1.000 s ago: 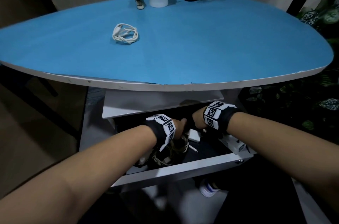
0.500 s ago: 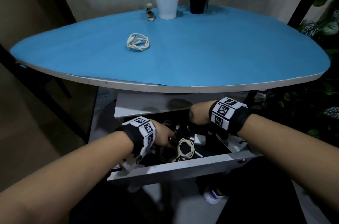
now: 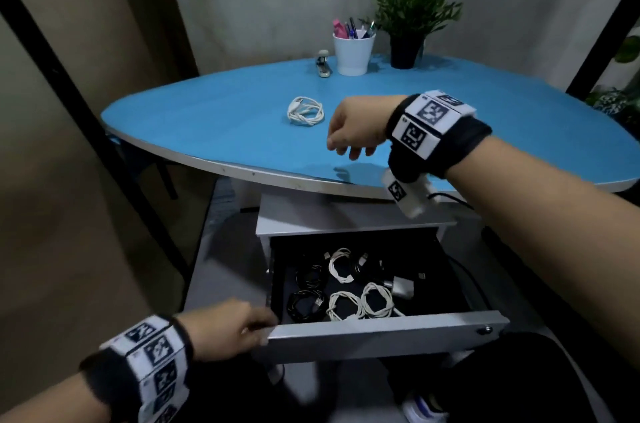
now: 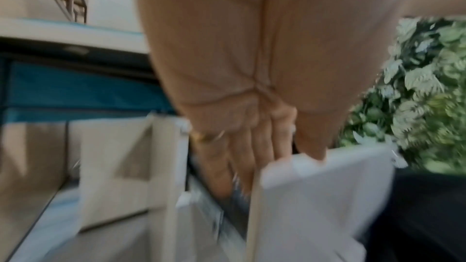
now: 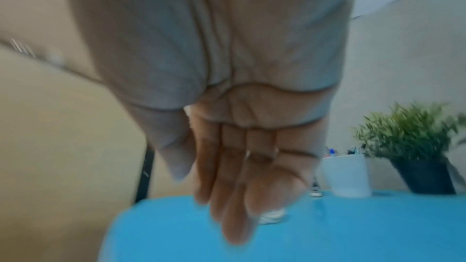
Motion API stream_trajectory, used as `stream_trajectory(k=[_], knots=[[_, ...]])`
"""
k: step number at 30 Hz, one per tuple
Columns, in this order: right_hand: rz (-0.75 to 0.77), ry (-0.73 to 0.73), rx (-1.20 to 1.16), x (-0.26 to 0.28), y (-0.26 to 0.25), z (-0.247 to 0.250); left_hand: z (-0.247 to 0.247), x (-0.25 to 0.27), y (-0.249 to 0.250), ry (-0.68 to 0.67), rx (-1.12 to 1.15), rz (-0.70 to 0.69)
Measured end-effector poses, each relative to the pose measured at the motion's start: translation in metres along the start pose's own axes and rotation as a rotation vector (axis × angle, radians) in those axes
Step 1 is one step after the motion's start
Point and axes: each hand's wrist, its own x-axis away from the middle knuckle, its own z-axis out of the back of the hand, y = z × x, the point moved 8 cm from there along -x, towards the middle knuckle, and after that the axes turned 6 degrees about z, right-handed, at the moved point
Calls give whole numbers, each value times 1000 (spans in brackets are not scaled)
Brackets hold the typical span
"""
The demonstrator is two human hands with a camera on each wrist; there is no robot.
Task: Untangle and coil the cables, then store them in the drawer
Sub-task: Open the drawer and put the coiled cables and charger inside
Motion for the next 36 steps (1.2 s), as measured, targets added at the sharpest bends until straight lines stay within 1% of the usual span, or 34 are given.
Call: stream_trajectory(k=[2, 5, 7, 10, 11, 13, 15, 18, 20, 21, 22, 23, 25, 27, 29, 32, 34, 36], knots=[[-21, 49, 100, -27, -2, 11, -3, 8, -3, 92, 56, -33], [-75, 70, 362, -72, -3, 14, -5, 6, -7, 190, 62, -42], [-96, 32, 514, -103, 1, 8, -5, 1, -11, 231, 53, -25], [-153, -107, 716, -162, 27, -4, -7, -3, -17, 253, 56, -8], [-167, -142, 748, -180, 35, -6, -8, -3, -20, 251, 64, -7], [-244, -217, 744, -214, 57, -12, -9, -4, -22, 233, 86, -9], [-261, -212, 721, -235, 66, -17, -10, -3, -23, 219, 119, -22], [-155, -139, 727, -280, 90, -28, -10, -1, -20, 228, 151, -49], [-134, -106, 733, -270, 91, -26, -9, 1, -16, 253, 155, -65], [-131, -72, 712, -251, 81, -21, -10, 2, -16, 262, 159, -63], [-96, -8, 674, -217, 58, -13, -10, 3, -16, 271, 159, -53], [-65, 51, 607, -172, 30, -4, -11, 4, -16, 274, 156, -39], [-11, 93, 501, -111, 1, 7, -11, 5, -16, 285, 132, -22], [84, 110, 393, -63, -20, 14, -10, 5, -14, 314, 101, -26], [137, 45, 270, -22, -26, 8, -11, 5, -12, 333, 85, -34], [156, -177, 121, 27, -18, -26, -12, 2, -11, 339, 83, -34], [145, -315, 85, 41, -4, -62, -13, 1, -9, 332, 75, -24], [116, -395, 125, 40, 13, -100, -12, 2, -6, 323, 57, -3]])
